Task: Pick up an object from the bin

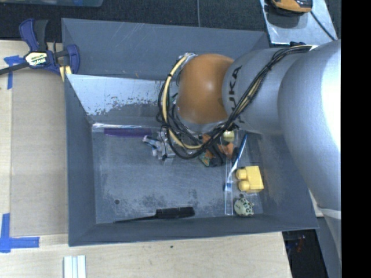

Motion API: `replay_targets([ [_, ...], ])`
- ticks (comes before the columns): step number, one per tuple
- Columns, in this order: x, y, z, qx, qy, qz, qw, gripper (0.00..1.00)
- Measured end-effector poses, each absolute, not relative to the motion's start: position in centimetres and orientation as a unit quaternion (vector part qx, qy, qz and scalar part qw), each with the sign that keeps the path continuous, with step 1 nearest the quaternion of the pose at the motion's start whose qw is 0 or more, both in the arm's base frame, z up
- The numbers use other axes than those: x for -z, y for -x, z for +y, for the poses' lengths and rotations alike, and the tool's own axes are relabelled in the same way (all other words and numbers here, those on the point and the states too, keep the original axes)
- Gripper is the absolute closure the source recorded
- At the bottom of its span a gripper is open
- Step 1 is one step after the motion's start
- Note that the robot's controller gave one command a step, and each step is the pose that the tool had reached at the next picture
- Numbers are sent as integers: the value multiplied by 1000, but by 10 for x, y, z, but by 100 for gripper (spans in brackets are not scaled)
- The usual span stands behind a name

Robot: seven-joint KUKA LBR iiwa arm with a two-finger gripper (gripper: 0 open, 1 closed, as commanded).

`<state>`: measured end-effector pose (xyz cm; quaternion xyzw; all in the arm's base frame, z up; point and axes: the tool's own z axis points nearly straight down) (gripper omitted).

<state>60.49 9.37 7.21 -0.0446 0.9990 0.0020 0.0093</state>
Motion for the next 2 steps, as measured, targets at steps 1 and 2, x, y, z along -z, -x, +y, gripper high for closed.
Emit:
replay_targets([
  [1,-77,-605,93,-2,44,999,11,100],
  [2,-98,-602,93,-2,44,999,5,100],
])
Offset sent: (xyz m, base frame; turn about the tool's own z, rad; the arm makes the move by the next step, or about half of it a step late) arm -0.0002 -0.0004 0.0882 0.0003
